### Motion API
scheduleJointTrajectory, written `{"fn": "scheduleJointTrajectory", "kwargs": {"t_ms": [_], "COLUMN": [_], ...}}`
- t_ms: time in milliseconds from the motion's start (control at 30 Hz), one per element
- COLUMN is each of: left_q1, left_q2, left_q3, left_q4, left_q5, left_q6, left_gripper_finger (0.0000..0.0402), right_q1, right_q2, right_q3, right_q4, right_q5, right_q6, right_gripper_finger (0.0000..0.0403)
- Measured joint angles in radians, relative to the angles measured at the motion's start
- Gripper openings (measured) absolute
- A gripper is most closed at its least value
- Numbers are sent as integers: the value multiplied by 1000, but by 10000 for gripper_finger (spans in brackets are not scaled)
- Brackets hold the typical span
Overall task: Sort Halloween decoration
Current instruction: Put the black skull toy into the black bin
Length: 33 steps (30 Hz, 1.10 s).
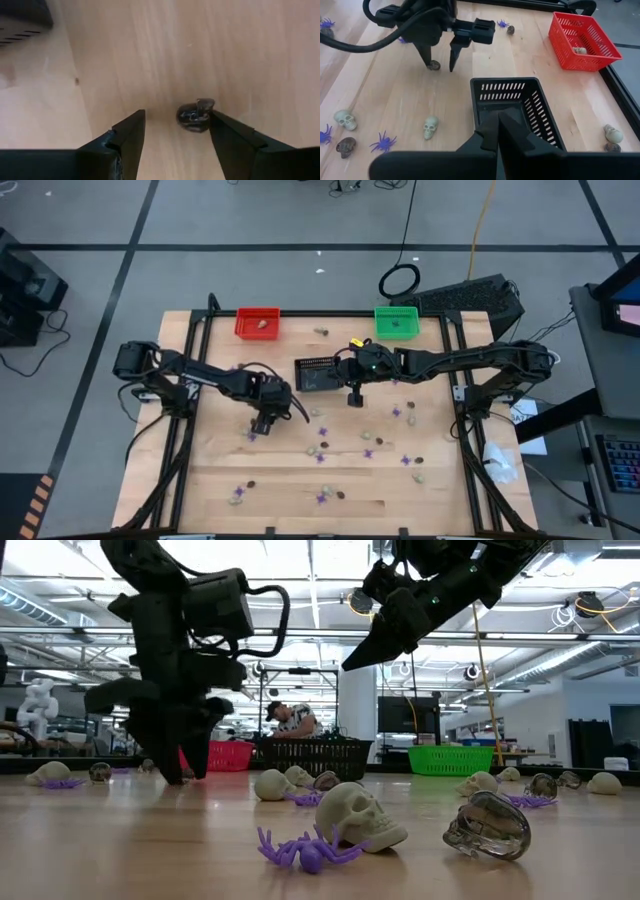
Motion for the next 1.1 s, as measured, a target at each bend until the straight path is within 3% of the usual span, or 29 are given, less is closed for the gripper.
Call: {"fn": "scheduleJointTrajectory", "kwargs": {"t_ms": [233,600,1100], "left_q1": [4,3,49], "left_q2": [36,38,47], "left_q3": [3,2,61], "left_q4": [15,16,-22], "left_q5": [21,35,62], "left_q6": [0,0,5], "left_gripper_finger": [198,62,58], "right_q1": [0,-1,0], "right_q2": [0,0,0], "right_q3": [0,0,0], "right_q4": [0,-1,0], "right_q5": [0,0,0], "right_q6": [0,-8,-8], "right_gripper_finger": [0,0,0]}}
